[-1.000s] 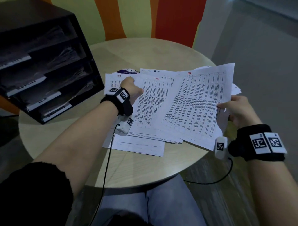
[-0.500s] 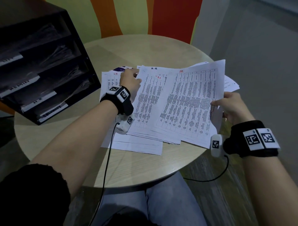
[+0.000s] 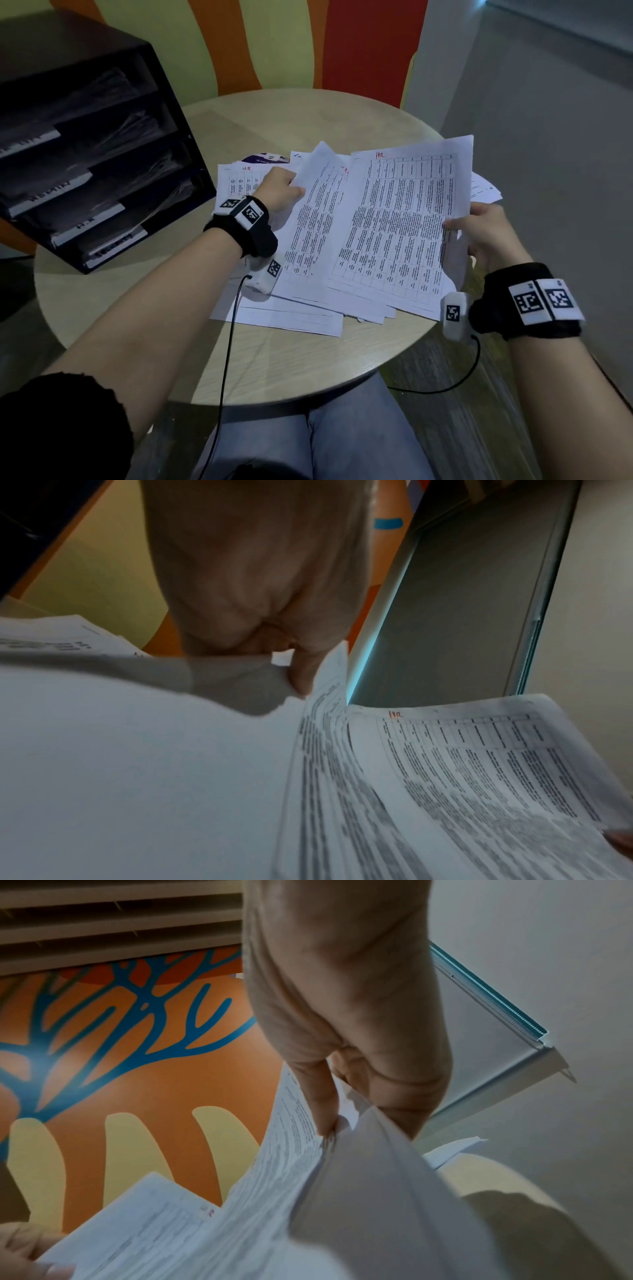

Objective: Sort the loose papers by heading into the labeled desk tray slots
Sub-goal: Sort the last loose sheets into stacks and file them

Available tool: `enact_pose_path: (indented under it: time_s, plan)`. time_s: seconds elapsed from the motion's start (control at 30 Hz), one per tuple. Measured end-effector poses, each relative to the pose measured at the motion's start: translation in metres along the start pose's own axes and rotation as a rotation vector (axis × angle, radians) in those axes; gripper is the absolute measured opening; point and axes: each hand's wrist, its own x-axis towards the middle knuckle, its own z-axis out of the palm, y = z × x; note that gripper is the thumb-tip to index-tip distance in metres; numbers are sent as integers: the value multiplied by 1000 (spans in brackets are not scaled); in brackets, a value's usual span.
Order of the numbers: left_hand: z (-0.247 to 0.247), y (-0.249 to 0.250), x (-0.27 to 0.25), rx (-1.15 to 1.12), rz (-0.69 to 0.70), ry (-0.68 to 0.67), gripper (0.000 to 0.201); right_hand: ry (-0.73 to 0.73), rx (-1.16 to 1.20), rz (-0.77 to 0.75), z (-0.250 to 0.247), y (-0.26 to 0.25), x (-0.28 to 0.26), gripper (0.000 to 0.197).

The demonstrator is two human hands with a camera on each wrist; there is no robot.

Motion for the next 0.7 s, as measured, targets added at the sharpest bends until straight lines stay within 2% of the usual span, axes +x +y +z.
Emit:
enact_pose_path:
  time_s: [0.07, 0.17, 0.23, 0.3, 0.4, 0.5, 0.6, 0.7]
  plan:
    - [-7, -5, 6, -64, 10, 149, 31, 10, 10, -4, -1, 0, 0, 29]
    - [-32, 4, 9, -331, 25, 398, 13, 56, 3, -9, -4, 1, 0, 33]
    - [-61, 14, 12, -403, 81, 522, 19, 95, 3, -13, -6, 1, 0, 34]
    - [-90, 18, 15, -442, 120, 589, 20, 137, 11, -23, -8, 2, 0, 31]
    - [-115, 17, 23, -479, 59, 553, 18, 161, 57, -45, -8, -2, -1, 24]
    - [-102, 22, 18, -516, 3, 404, 11, 129, 100, -61, -4, -8, -3, 21]
    - [-66, 24, 9, -496, -65, 201, 24, -15, 195, -97, 1, -20, -13, 30]
    - [-35, 22, 5, -438, -92, 137, 37, -149, 247, -127, 9, -32, -23, 33]
